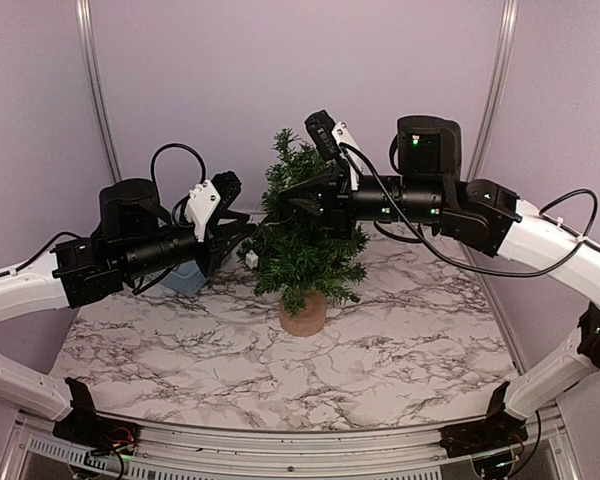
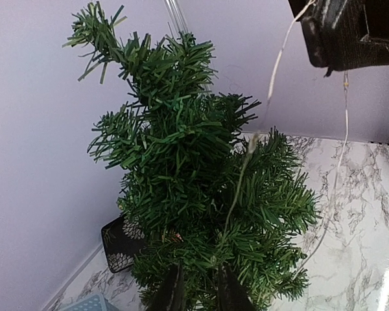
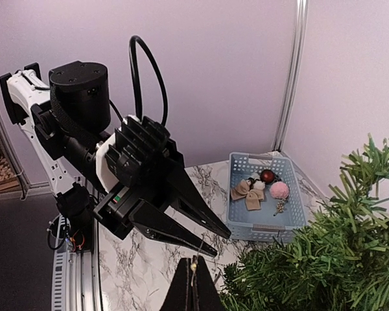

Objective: Decorate the small christmas tree

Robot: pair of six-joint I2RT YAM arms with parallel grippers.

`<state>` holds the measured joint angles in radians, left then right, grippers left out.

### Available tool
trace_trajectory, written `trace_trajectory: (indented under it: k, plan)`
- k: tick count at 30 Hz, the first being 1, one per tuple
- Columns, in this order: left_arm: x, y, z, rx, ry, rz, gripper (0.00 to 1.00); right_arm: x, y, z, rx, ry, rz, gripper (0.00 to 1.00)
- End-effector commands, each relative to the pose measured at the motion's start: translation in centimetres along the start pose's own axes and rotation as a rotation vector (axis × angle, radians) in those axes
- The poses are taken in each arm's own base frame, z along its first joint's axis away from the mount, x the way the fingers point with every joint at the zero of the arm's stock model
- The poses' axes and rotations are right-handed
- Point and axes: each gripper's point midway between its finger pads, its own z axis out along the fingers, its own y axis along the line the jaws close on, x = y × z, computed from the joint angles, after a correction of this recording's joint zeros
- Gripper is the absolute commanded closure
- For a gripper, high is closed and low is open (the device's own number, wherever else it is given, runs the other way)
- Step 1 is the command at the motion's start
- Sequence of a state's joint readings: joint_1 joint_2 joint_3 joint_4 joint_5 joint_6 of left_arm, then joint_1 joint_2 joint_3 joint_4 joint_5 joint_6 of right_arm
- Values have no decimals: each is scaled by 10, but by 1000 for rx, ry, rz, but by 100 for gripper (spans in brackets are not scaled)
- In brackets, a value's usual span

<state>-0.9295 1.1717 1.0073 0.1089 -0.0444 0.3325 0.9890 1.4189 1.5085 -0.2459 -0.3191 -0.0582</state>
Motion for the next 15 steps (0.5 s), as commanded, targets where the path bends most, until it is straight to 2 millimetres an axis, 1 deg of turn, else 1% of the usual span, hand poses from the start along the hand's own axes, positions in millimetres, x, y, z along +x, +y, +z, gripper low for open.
trace_trajectory:
  k: [1,7,9,10,15]
  plan:
    - [-3,2,3,-1,-36,-35,84,-35,5,-18,12,-79,-39,100]
    - [5,-1,7,14,-29,-55,88,-40,6,-23,15,-92,-41,100]
    - [6,-2,9,15,-29,-63,89,-41,6,-23,15,-94,-42,100]
    - [5,-5,9,36,-35,-65,90,-40,6,-23,15,-93,-42,100]
    - [7,-8,12,49,-32,-67,98,-40,6,-24,13,-92,-42,100]
